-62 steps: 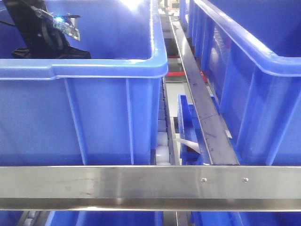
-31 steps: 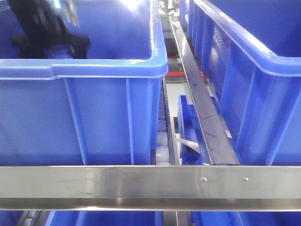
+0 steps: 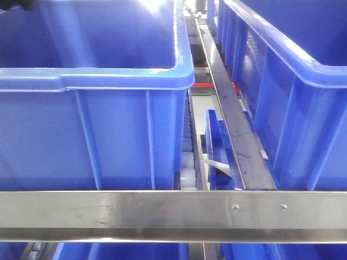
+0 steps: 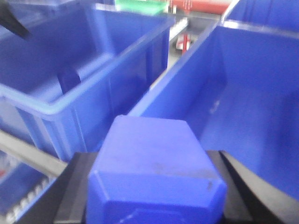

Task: Pick and sort blue part to right shelf
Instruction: 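Move the left gripper over the bin and release the blue block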

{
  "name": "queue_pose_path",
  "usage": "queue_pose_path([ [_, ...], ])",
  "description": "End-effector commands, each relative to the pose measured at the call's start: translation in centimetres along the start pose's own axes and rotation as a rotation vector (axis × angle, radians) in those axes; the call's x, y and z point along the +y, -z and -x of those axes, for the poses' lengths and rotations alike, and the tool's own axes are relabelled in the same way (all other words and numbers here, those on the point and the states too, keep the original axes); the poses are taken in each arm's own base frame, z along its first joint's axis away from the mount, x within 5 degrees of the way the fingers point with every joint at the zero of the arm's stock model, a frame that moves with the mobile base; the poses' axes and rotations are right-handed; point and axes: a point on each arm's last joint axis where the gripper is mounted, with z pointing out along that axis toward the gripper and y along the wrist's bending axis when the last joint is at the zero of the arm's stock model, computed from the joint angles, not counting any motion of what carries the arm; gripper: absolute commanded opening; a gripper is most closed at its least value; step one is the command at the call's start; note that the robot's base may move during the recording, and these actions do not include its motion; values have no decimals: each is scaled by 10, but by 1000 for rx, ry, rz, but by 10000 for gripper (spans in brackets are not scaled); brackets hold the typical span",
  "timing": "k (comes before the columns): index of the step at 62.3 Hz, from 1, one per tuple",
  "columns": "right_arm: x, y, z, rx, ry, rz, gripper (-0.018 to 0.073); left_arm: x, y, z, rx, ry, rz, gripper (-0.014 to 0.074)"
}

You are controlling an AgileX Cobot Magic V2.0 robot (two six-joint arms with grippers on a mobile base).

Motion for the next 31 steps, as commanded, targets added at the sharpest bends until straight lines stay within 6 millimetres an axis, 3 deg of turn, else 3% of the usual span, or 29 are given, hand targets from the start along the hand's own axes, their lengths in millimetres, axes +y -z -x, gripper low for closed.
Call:
queue_pose_path([
  [1, 4, -13, 17, -39, 35, 10, 210, -3, 37, -8, -181, 7, 2, 180],
  [20, 22, -81, 33, 68, -56, 56, 210, -8, 96, -80, -424, -13, 35, 133],
  [31, 27, -112, 55, 131, -74, 46, 210, -10, 128, -121, -568, -30, 52, 133],
])
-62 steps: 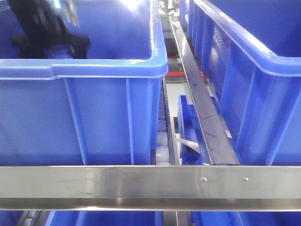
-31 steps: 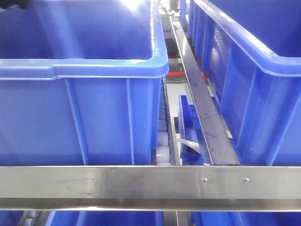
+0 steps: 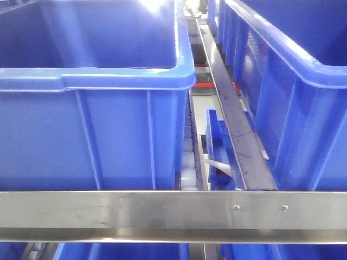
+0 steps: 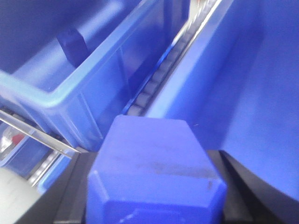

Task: Pick and sort blue part to right shelf
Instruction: 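Move the left gripper over the bin and release the blue block, then move the right gripper over a bin and release its blue block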

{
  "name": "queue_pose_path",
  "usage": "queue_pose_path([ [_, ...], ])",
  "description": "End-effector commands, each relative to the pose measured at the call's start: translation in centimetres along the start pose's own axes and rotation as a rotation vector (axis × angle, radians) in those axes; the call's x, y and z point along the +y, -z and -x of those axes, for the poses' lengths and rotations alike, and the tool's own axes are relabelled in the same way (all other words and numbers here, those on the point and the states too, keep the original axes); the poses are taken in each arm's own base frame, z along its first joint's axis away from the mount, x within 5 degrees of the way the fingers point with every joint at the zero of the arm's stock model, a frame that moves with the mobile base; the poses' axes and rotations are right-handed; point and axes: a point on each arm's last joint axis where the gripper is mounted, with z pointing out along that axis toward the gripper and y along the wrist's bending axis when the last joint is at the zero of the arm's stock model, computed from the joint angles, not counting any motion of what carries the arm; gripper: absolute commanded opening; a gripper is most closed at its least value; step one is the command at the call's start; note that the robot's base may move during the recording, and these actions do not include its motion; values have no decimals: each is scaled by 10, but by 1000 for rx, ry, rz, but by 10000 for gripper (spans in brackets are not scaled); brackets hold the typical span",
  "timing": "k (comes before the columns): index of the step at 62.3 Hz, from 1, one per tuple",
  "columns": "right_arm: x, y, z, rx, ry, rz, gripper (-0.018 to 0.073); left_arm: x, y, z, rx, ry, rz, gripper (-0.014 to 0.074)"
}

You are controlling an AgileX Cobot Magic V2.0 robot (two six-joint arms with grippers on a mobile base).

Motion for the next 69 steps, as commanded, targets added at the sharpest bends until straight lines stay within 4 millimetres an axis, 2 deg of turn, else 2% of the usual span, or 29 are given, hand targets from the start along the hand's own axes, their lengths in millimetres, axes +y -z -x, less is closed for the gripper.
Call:
queue_pose_path([
  [1, 5, -6, 34, -107, 2, 18, 210, 0, 26, 4, -184, -8, 17, 133],
  [7, 2, -19, 54, -81, -11, -37, 210, -1, 45, -9, -244, -23, 28, 133],
  [14, -14, -30, 74, -48, -53, -161, 210, -1, 67, -22, -317, -45, 47, 133],
  [20, -37, -38, 87, -32, -103, -294, 210, -2, 80, -30, -363, -48, 50, 133],
  [28, -73, -50, 94, -2, -165, -456, 210, -3, 95, -39, -394, -50, 51, 133],
  [35, -103, -67, 92, 50, -208, -555, 210, -4, 105, -46, -409, -52, 50, 133],
  [41, -124, -91, 87, 133, -185, -586, 210, -4, 112, -50, -425, -53, 51, 133],
  [54, -150, -149, 74, 290, -121, -566, 210, -5, 119, -57, -428, -55, 52, 133],
  [69, -173, -207, 42, 408, -133, -541, 210, -5, 119, -58, -417, -55, 51, 132],
])
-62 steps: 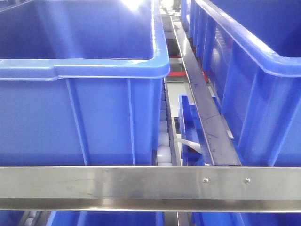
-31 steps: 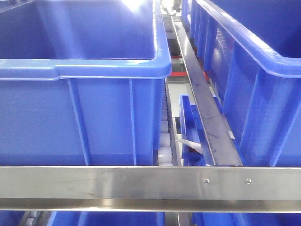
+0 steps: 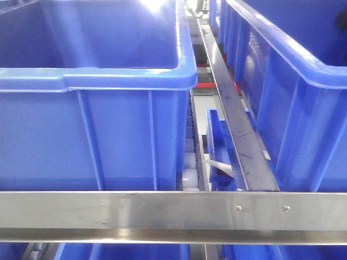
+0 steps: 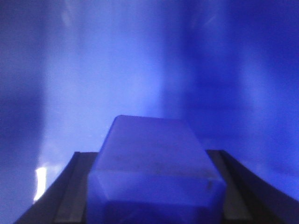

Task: Pick and sort blue part to right shelf
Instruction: 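Move the right gripper over a bin and release its blue block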

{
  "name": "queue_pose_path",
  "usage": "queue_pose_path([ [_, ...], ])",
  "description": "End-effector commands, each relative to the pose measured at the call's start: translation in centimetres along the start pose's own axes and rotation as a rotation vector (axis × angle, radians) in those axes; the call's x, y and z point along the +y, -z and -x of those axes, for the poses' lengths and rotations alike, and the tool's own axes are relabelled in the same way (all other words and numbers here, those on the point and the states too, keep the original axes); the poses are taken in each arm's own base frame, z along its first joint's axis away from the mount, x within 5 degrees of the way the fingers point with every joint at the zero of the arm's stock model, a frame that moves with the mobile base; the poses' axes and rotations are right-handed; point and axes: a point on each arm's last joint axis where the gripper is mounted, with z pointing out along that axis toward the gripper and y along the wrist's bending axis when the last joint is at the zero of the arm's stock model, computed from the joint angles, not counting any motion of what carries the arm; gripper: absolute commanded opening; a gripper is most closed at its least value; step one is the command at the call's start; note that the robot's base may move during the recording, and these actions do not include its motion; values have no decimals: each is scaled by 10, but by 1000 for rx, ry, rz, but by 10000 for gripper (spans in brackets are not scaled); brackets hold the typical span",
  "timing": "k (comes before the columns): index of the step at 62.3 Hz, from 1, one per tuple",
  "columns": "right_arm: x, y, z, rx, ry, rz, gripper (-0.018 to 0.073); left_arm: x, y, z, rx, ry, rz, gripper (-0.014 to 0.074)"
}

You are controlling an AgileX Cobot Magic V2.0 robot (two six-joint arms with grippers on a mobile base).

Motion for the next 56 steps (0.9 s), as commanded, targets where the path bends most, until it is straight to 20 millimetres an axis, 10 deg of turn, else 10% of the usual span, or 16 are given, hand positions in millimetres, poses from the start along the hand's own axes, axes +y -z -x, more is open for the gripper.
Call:
queue_pose_path([
  [1, -1, 0, 19, -114, 19, 8, 210, 1, 1, 13, -82, 3, 7, 132],
  [19, 5, -33, 11, -56, 31, 17, 248, 1, 1, 13, -82, 3, 7, 132],
  [33, 5, -32, 12, -58, 30, 17, 625, 1, 1, 13, -82, 3, 7, 132],
  [56, -8, 45, 32, -205, -13, 3, 448, 1, 1, 13, -82, 3, 7, 132],
])
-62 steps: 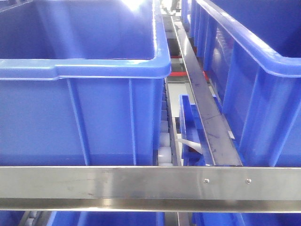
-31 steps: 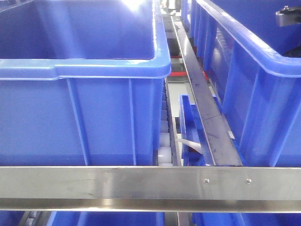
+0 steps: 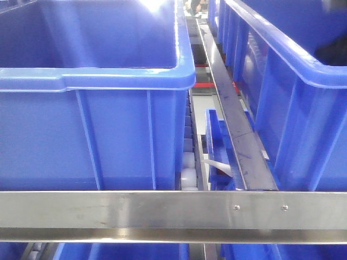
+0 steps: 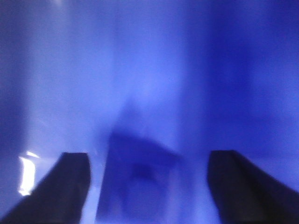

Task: Pick and sort blue part to right shelf
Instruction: 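Move the right gripper over a bin and release its blue block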

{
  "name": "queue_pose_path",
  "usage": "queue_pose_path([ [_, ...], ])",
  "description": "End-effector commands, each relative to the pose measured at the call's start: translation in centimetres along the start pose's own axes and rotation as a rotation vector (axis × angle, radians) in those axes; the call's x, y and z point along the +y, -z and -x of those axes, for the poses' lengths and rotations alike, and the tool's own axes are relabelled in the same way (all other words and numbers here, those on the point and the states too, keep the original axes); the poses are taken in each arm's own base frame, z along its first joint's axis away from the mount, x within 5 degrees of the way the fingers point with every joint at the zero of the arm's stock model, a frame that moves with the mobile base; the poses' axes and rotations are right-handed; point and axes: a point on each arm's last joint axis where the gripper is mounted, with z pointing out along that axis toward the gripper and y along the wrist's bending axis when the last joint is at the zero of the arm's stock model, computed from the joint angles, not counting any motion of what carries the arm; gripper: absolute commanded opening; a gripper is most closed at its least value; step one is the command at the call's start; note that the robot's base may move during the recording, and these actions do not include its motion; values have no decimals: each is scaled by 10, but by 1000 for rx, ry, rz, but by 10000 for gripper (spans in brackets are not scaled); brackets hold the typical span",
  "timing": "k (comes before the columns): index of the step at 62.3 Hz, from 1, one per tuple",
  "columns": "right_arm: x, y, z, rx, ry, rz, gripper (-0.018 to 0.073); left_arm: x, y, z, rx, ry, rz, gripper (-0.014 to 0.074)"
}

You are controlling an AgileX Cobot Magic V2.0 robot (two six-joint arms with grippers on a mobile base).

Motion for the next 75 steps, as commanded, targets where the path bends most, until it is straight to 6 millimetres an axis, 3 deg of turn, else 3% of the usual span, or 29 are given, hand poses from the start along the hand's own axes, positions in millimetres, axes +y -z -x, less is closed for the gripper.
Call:
queue_pose_path([
  [1, -9, 55, 24, -182, -13, -4, 421, 1, 1, 14, -88, 3, 8, 132],
  [8, -15, 92, 19, -233, -31, -8, 181, 1, 1, 14, -88, 3, 8, 132],
  [14, -18, 118, 5, -278, -41, -5, 27, 1, 1, 14, -92, 3, 8, 132],
  [22, -21, 143, -30, -325, -45, 4, 36, 1, 1, 15, -101, 3, 9, 132],
  [45, -24, 186, -141, -494, -77, 39, 36, 3, 2, 17, -120, -15, 26, 132],
  [59, -29, 225, -180, -693, -111, 45, 36, 3, 2, 17, -120, -15, 26, 132],
  [75, -34, 267, -209, -956, -135, 53, 36, 3, 2, 16, -116, -14, 26, 132],
])
